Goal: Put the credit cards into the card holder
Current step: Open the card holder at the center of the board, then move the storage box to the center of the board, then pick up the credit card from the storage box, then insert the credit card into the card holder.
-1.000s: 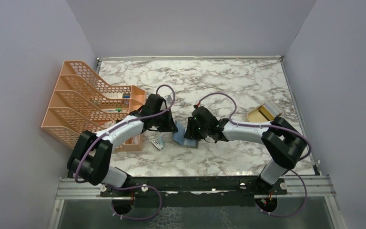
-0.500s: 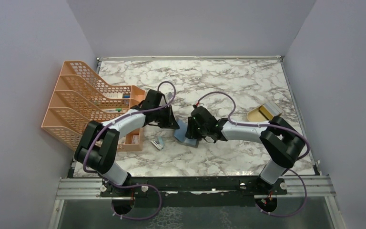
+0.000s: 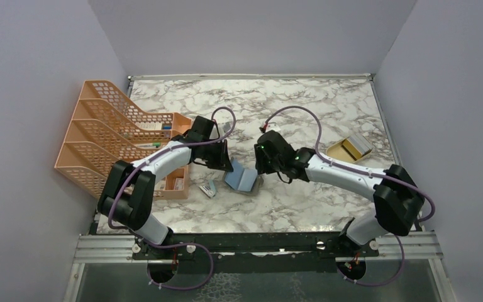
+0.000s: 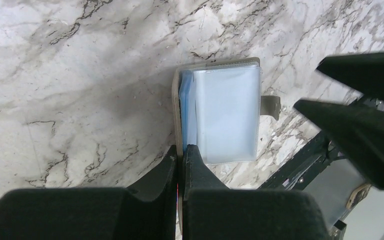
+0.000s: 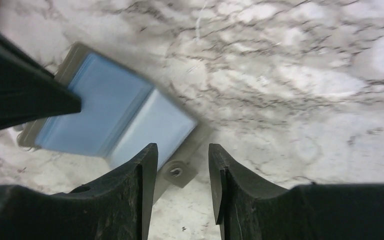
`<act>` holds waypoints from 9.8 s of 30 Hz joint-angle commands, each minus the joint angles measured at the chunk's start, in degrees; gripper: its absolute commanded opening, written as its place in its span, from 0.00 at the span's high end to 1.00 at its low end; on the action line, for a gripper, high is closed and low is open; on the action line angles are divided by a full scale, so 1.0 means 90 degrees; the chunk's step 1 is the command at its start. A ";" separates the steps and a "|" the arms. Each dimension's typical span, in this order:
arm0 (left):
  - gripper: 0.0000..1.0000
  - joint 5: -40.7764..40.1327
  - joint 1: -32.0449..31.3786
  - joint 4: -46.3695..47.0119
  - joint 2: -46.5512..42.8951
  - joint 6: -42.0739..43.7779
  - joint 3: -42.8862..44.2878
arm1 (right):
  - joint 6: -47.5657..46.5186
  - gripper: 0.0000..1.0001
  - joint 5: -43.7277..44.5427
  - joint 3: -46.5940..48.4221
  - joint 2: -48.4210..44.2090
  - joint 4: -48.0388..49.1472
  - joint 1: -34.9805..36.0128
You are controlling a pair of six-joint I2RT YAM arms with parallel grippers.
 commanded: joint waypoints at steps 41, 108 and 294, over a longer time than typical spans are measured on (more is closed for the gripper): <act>1.00 0.0367 -0.0011 0.0148 -0.0836 0.0244 -0.0244 | -0.0795 0.47 -0.0332 0.0175 0.0983 -0.0793 -0.4234; 1.00 0.0222 -0.0009 0.0034 -0.0943 0.0234 -0.0208 | -0.4720 0.51 0.2218 0.1033 0.1338 -0.1170 -0.4207; 1.00 -0.1074 -0.0868 0.1866 0.0350 -0.1486 -0.0773 | 0.1017 0.99 -0.2577 -0.0412 0.0474 0.1482 -0.1558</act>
